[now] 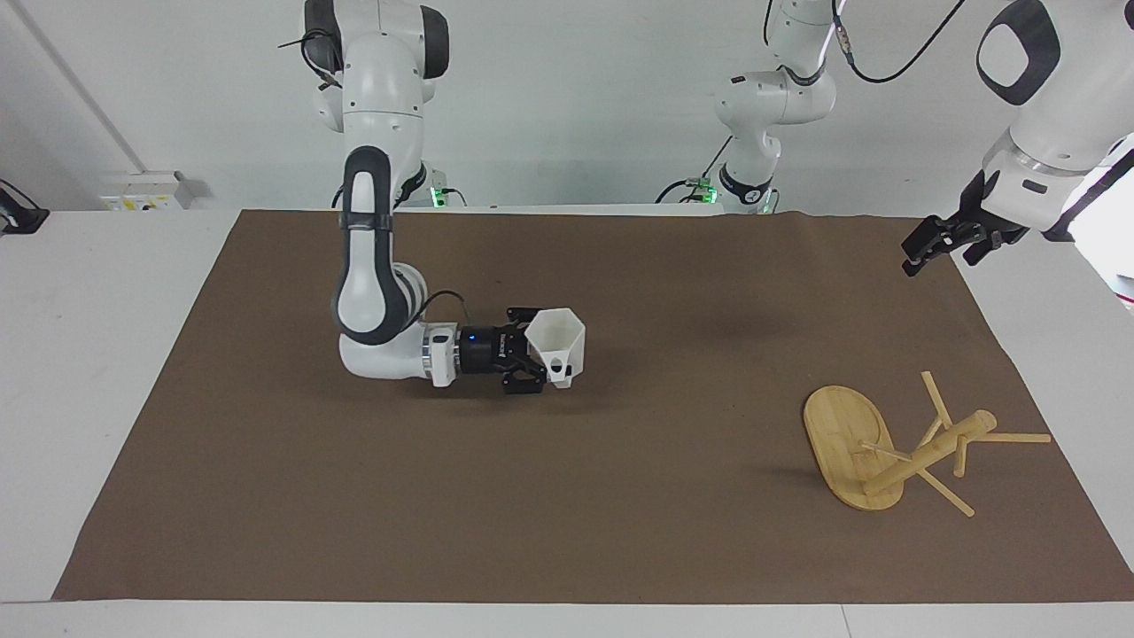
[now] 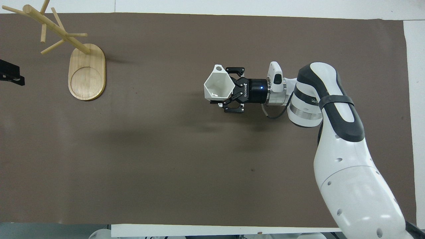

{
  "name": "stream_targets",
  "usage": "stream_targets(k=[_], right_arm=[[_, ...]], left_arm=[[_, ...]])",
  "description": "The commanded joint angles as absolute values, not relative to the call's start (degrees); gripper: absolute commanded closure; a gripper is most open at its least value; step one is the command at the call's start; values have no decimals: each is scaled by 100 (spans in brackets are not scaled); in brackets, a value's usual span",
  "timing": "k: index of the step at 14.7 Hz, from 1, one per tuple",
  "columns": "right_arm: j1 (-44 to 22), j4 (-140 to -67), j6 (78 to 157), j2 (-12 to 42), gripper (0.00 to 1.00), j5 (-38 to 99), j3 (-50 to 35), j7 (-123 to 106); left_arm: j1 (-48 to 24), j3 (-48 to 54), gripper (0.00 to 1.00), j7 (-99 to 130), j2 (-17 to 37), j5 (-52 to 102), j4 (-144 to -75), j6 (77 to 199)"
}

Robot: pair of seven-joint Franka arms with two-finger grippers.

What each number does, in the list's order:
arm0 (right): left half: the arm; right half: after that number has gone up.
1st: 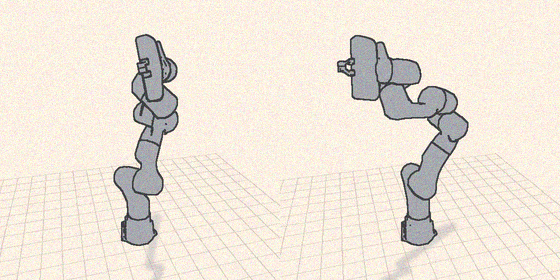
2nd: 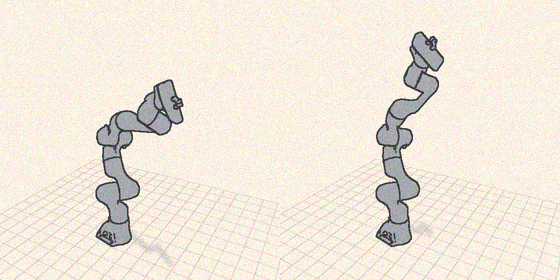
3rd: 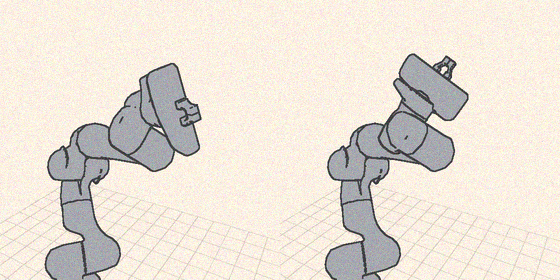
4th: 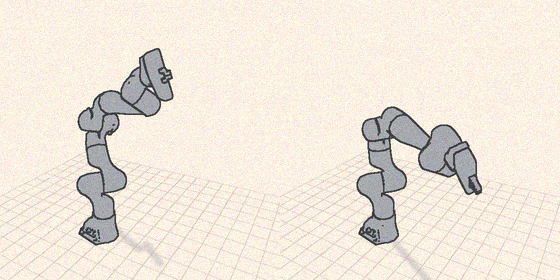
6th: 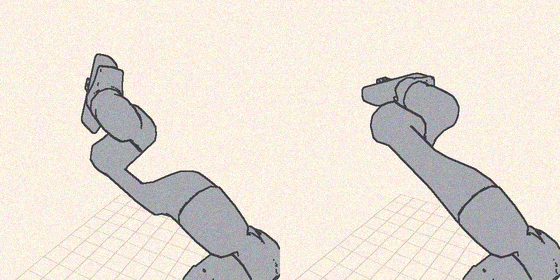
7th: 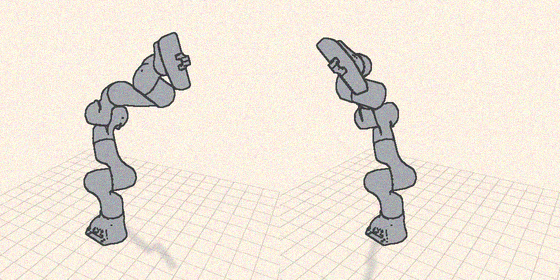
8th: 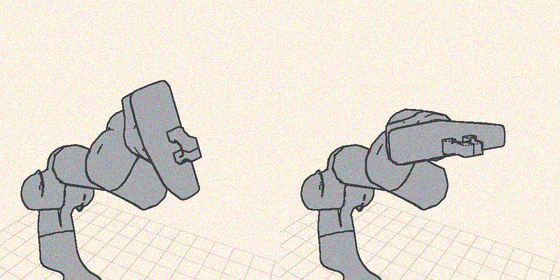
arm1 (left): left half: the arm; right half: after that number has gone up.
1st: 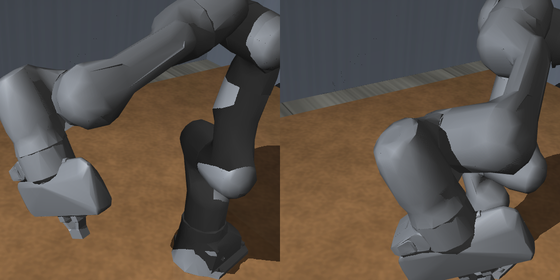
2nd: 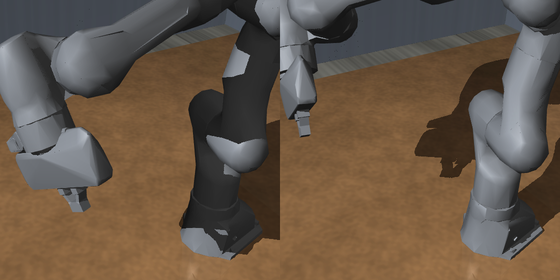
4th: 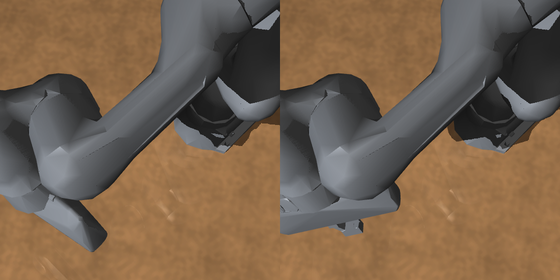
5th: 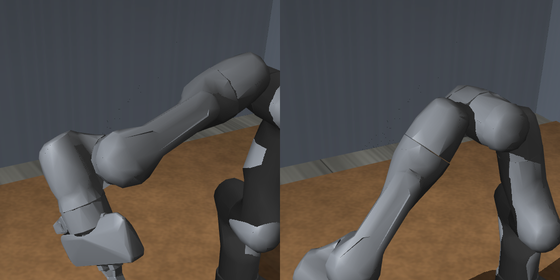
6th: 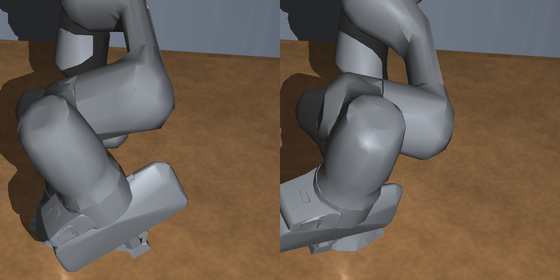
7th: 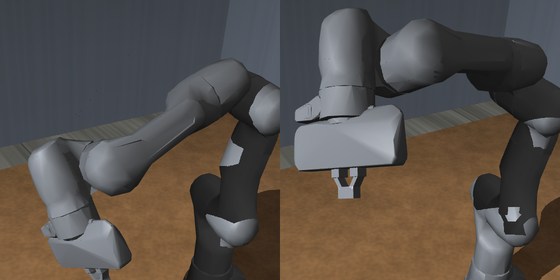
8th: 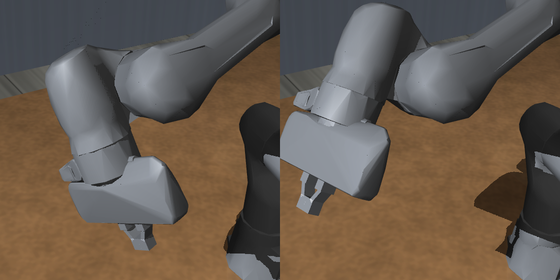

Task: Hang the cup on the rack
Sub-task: 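Carry the cup toward the left arm while the left gripper approaches, then grasp the cup's handle with the left gripper near the right gripper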

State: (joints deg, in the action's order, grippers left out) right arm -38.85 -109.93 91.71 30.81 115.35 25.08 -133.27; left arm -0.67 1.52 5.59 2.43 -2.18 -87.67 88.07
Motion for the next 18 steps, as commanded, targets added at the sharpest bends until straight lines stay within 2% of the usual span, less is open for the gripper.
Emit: stream_targets(k=[1, 7, 9, 14, 18], right_arm=[[-4488, -11005, 9666, 2962, 100, 12127, 2522, -13070], [-5536, -10793, 10747, 2971, 100, 12973, 2566, -12719], [-5703, -10645, 11527, 2866, 100, 12990, 2514, -12902], [-5748, -10600, 11628, 2883, 100, 12999, 2514, -12937], [-5766, -10600, 11698, 2883, 100, 12999, 2514, -12955]], left_arm=[[-341, 184, 0, 929, 132, -360, -8763, 8692], [-1352, 220, 0, 2353, 44, -325, -8920, 9026], [-1625, 228, 0, 2723, -26, -308, -9043, 9123], [-2381, 237, 0, 3559, -44, -299, -9430, 9439], [-2417, 237, 1, 3639, -53, -273, -9492, 9501]])
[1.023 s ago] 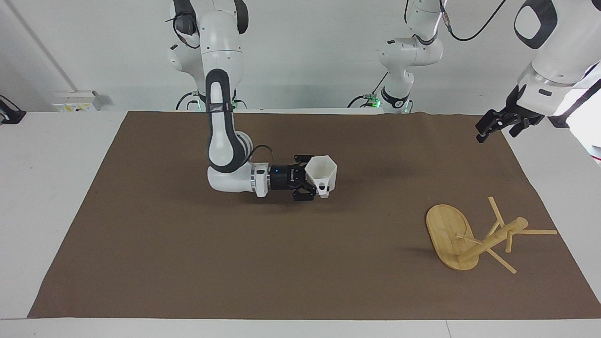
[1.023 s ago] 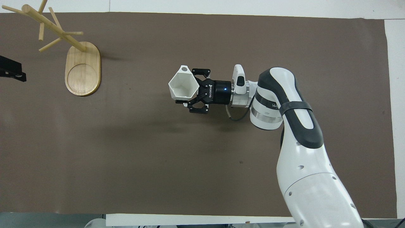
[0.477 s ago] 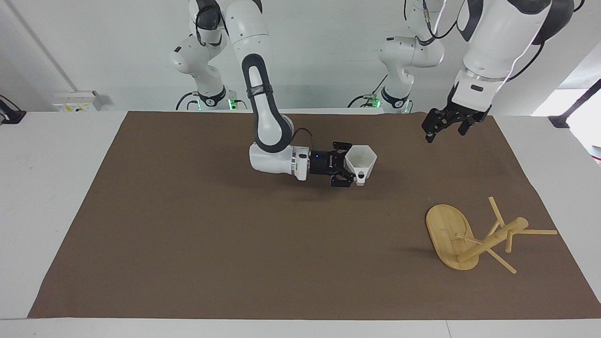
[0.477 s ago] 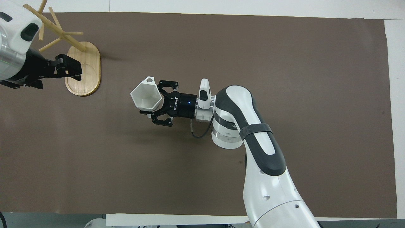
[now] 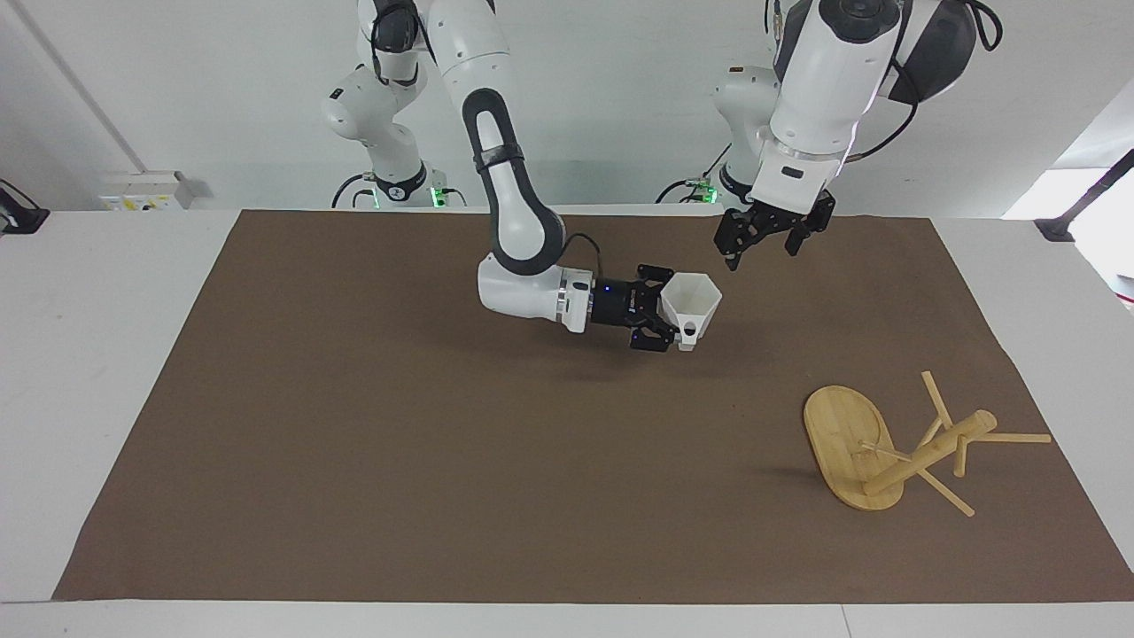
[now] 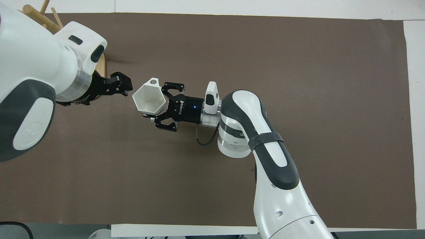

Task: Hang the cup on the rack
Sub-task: 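Grasp the cup's handle with the left gripper near the right gripper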

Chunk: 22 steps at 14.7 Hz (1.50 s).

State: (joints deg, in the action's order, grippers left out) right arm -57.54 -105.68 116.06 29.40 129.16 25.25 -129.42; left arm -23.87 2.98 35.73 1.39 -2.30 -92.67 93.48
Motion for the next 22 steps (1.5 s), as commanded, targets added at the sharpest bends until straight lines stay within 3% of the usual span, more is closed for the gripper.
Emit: stream_targets(k=[1, 11, 14, 15, 16, 17, 18, 19, 22], right_arm=[[-5774, -10600, 11698, 2883, 100, 12999, 2514, -12955], [-5994, -10556, 12006, 2900, 100, 13201, 2514, -12999], [-5985, -10556, 12006, 2900, 100, 13201, 2514, -12999], [-5985, -10556, 12006, 2900, 100, 13201, 2514, -12999], [-5985, -10556, 12006, 2900, 100, 13192, 2514, -12999], [-5985, -10556, 12006, 2900, 100, 13192, 2514, -12999], [-5985, -10556, 12006, 2900, 100, 13201, 2514, -12999], [-5985, -10556, 12006, 2900, 100, 13201, 2514, -12999], [-5985, -10556, 11997, 2900, 100, 13201, 2514, -12999]], left_arm=[[-2417, 237, 1, 3647, -53, -272, -9510, 9536], [-2593, 237, 4, 3639, 18, -272, -10431, 10484], [-2593, 237, 10, 3639, 18, -272, -10687, 10731], [-2593, 237, 17, 3639, 26, -272, -10696, 10731], [-2593, 237, 31, 3639, 26, -272, -10696, 10714], [-2593, 237, 56, 3656, 26, -272, -10696, 10705], [-2619, 237, 90, 3735, 26, -272, -10696, 10696], [-2697, 229, 100, 3883, 26, -272, -10696, 10679], [-2707, 229, 100, 3929, 26, -272, -10679, 10723]])
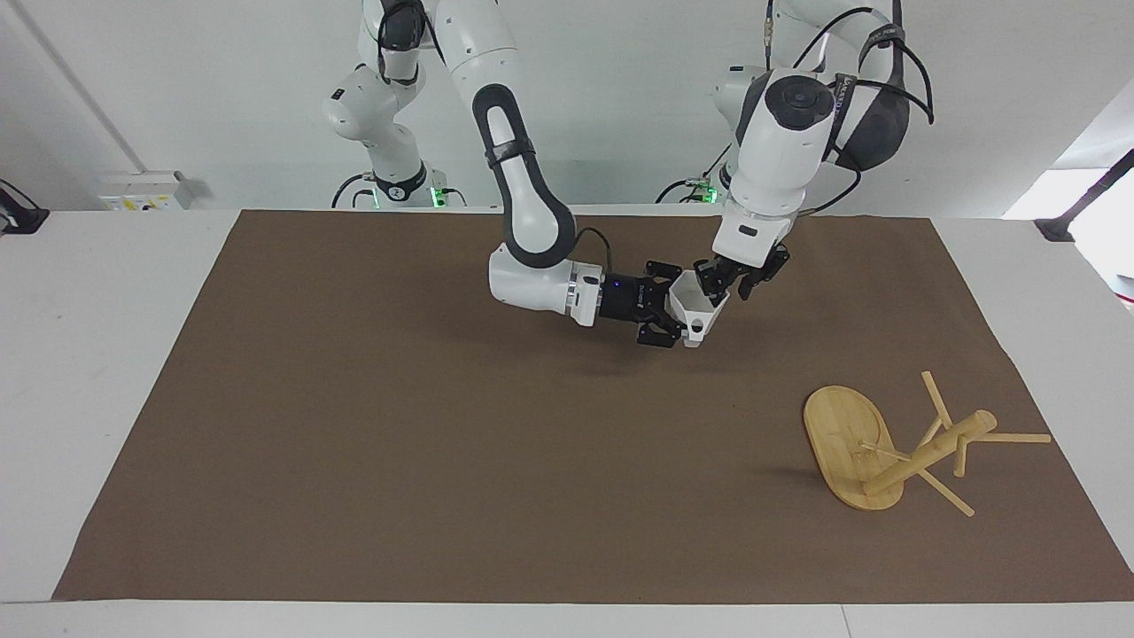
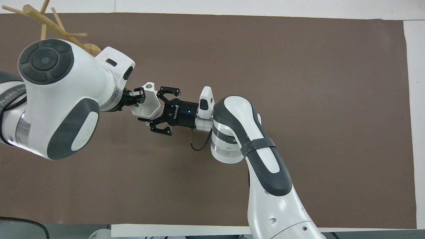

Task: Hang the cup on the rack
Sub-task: 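Grasp the cup's handle with the left gripper near the right gripper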

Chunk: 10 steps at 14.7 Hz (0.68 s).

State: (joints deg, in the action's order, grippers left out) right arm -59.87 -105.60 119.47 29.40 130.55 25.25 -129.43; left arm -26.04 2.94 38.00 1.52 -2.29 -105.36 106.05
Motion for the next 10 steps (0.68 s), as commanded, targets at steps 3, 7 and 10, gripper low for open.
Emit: stream_targets(k=[3, 7, 10], right_arm=[[-5977, -10556, 11997, 2900, 100, 13201, 2514, -12999], [-5985, -10556, 12015, 2900, 48, 13385, 2514, -12999], [-5985, -10573, 12015, 2892, 1, 13438, 2505, -12999]], left_arm=[[-2707, 229, 100, 3929, 26, -281, -10679, 10731], [-2663, 229, 100, 3981, 35, -272, -10661, 10714], [-2619, 202, 100, 4385, 88, -281, -10608, 10723]])
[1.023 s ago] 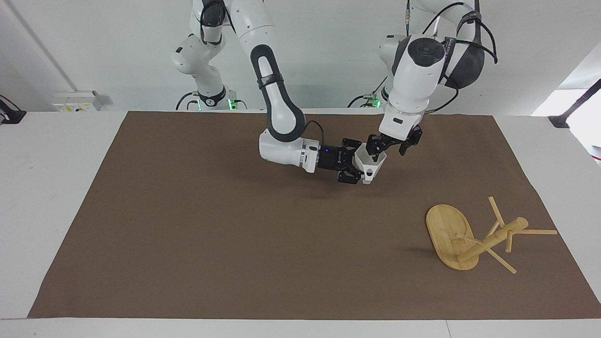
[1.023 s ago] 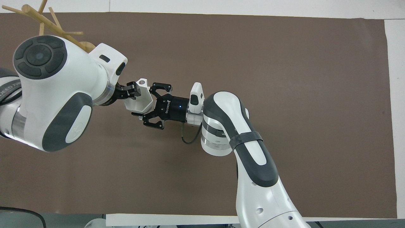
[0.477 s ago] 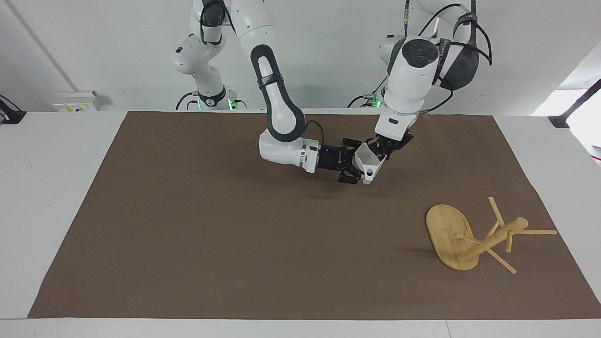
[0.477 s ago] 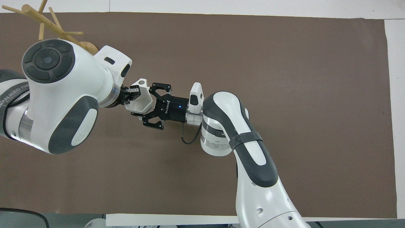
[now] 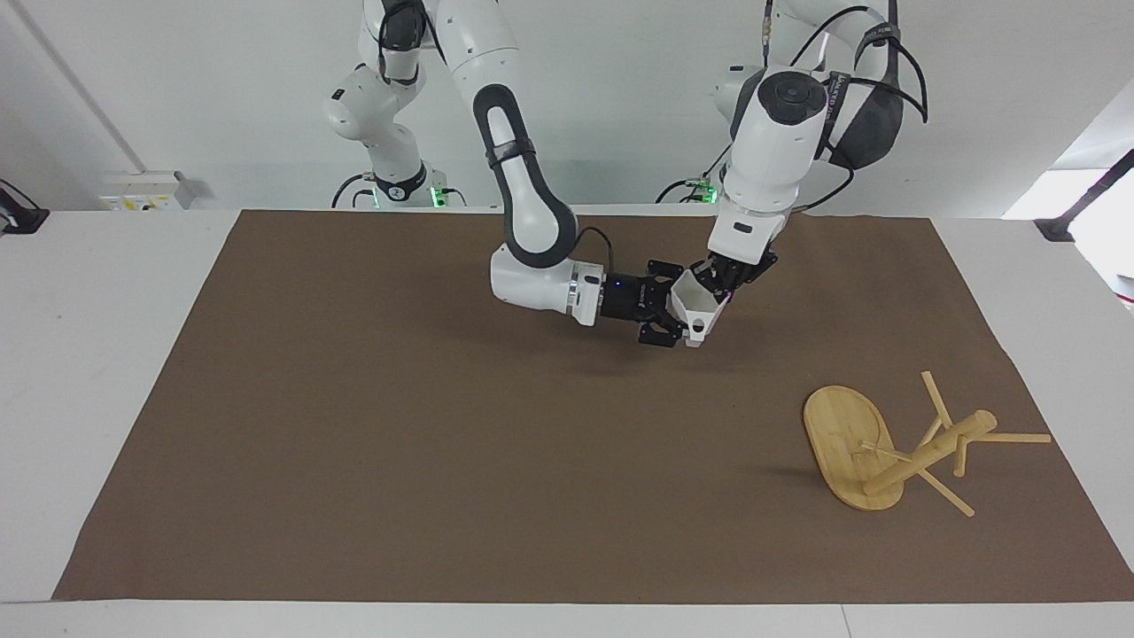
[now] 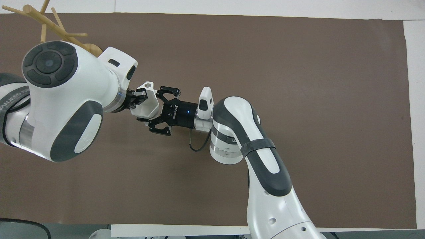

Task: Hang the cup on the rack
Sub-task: 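Grasp the cup's handle with the left gripper near the right gripper, then open the right gripper and withdraw it while the left gripper lifts the cup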

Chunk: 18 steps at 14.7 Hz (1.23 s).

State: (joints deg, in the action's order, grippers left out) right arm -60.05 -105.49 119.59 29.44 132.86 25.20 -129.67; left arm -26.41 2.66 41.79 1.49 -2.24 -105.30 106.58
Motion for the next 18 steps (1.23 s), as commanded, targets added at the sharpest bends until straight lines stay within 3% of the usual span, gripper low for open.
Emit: stream_targets(k=[1, 8, 13, 18], right_arm=[[-5951, -10582, 12006, 2900, 1, 13430, 2514, -13008], [-4977, -11117, 10813, 2742, 1, 12440, 2558, -13315], [-3387, -11171, 9574, 2646, 1, 10463, 2558, -13289], [-1761, -11092, 8571, 2602, 1, 8319, 2558, -13289]], left_arm=[[-2610, 185, 100, 4429, 97, -281, -10574, 10723], [-2313, 176, 100, 4534, 123, -290, -10503, 10731], [-1531, 185, 100, 6056, 255, -272, -10555, 11563], [-801, 202, 100, 4002, 465, 324, -10687, 12892]])
